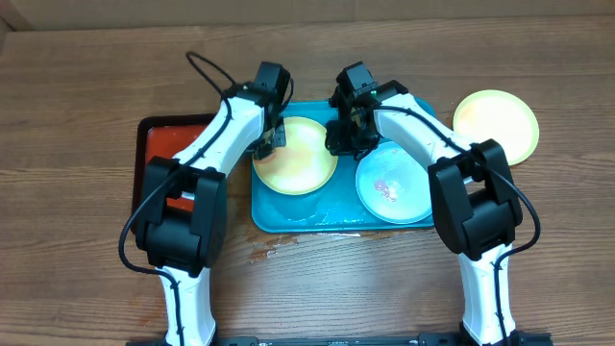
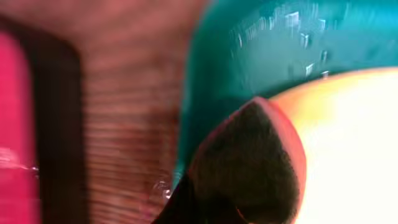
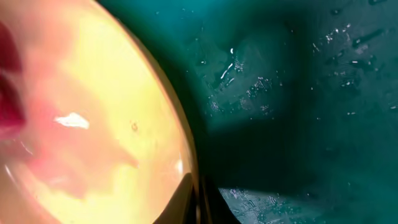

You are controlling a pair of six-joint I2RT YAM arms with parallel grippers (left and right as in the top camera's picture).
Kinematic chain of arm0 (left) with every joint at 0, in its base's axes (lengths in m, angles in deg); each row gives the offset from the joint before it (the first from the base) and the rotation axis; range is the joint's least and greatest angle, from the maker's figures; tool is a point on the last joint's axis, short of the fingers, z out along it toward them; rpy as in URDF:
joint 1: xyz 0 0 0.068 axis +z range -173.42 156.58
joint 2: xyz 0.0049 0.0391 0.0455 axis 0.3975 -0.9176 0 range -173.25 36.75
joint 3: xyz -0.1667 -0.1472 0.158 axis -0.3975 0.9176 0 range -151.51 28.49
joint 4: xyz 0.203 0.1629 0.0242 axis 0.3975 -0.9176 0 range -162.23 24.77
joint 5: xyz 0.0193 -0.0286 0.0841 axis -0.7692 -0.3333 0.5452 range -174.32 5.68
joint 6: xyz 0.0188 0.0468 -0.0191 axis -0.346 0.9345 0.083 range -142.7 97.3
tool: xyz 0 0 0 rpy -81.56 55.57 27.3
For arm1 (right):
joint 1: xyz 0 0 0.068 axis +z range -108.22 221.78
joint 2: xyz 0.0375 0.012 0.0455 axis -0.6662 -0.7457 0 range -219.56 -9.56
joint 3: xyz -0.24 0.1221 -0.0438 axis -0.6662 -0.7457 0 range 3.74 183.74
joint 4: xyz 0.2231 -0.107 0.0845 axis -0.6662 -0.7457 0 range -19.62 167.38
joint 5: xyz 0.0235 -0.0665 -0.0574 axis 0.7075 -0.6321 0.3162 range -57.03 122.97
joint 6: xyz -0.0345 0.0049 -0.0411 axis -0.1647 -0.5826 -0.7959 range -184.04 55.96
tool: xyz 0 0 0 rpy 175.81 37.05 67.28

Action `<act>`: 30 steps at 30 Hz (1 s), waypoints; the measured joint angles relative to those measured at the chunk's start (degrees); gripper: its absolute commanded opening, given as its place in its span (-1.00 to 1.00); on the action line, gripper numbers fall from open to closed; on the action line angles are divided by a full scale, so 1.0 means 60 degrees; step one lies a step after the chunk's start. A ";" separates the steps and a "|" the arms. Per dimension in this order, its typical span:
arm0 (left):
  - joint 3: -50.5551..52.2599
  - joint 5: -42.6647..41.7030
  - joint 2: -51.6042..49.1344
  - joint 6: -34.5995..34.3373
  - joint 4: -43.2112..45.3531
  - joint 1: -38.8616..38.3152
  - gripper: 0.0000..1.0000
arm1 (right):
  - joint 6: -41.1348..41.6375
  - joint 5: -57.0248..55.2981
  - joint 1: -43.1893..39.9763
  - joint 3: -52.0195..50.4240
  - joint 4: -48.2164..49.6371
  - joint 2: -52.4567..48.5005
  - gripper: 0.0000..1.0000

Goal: Clean dirty plates on tray and stack at the side

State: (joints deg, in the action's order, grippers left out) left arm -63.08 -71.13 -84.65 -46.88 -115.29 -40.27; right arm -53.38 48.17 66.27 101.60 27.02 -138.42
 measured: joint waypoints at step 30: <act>-0.3384 -0.0291 0.0251 -0.0699 -0.4295 0.3738 -0.91 | -0.6615 -1.3417 0.4437 0.0718 0.0714 0.2488 -0.93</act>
State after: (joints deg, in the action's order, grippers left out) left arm -83.39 -72.87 -83.15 -51.08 -141.06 -17.84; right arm -93.07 -32.33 92.89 105.91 31.30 -123.49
